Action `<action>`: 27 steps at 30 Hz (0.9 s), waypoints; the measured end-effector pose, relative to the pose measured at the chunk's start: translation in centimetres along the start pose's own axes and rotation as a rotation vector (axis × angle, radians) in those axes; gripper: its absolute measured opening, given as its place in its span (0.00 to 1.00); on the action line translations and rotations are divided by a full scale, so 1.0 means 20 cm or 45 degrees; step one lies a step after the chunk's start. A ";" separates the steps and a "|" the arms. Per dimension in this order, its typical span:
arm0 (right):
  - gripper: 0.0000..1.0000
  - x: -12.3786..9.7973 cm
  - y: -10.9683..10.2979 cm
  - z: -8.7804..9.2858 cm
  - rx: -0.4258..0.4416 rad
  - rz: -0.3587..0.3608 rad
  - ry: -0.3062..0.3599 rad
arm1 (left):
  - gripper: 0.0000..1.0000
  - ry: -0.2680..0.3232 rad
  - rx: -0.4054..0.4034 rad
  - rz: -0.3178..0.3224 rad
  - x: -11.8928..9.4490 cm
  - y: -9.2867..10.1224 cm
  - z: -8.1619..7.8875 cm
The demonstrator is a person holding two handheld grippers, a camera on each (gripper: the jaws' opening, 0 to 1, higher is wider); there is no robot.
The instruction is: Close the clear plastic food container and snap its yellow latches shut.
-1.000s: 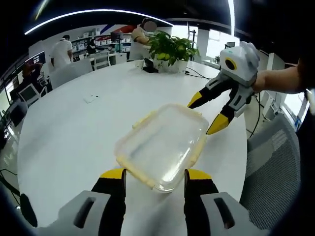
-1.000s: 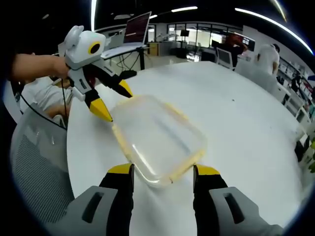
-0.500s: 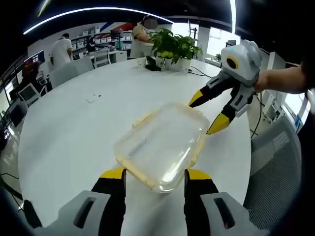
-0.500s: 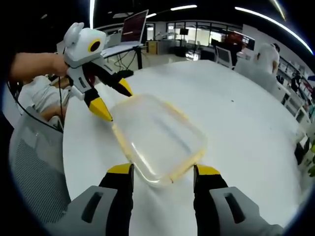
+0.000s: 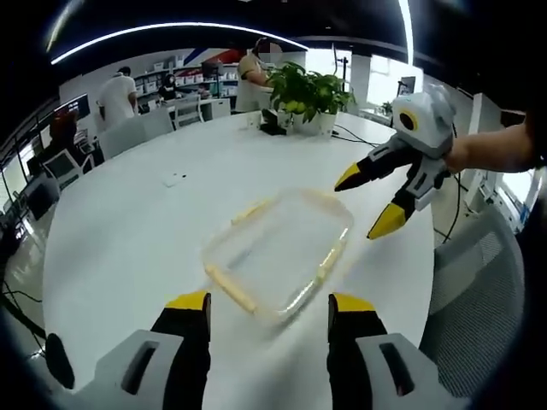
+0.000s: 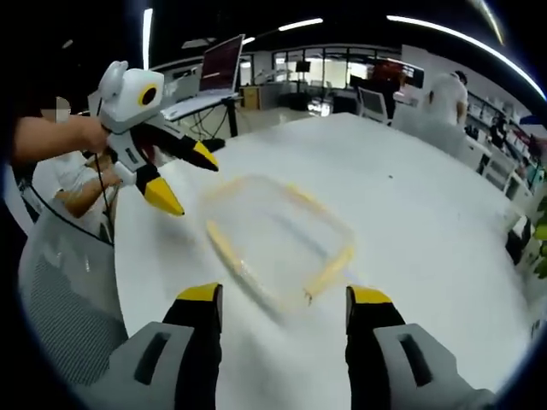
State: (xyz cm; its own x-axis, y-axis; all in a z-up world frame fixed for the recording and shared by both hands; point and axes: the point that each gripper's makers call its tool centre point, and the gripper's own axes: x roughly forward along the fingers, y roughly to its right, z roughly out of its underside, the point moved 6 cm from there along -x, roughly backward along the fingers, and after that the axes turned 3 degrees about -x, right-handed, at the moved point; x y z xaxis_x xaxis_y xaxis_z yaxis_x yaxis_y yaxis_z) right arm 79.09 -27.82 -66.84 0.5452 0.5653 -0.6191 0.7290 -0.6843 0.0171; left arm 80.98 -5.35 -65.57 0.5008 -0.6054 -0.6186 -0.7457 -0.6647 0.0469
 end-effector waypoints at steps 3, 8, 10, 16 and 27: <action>0.58 -0.05 -0.01 0.01 0.006 0.027 0.031 | 0.55 0.030 -0.011 -0.017 -0.04 0.02 0.02; 0.64 -0.14 -0.03 0.03 0.040 0.075 0.087 | 0.58 0.079 -0.043 -0.061 -0.14 0.05 0.06; 0.65 -0.19 -0.04 0.05 0.047 0.089 0.108 | 0.60 0.095 -0.058 -0.081 -0.17 0.05 0.07; 0.70 -0.29 -0.08 0.12 0.071 0.142 0.151 | 0.66 0.149 -0.122 -0.119 -0.27 0.12 0.15; 0.86 -0.38 -0.20 0.21 0.024 0.142 0.177 | 0.86 0.186 -0.135 -0.200 -0.39 0.22 0.26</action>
State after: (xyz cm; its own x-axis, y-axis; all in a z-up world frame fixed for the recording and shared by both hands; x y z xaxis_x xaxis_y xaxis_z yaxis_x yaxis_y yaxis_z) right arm 70.26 -31.28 -65.42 0.6750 0.5427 -0.4999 0.6538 -0.7540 0.0642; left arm 71.55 -1.31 -64.67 0.6712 -0.5428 -0.5048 -0.6071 -0.7933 0.0458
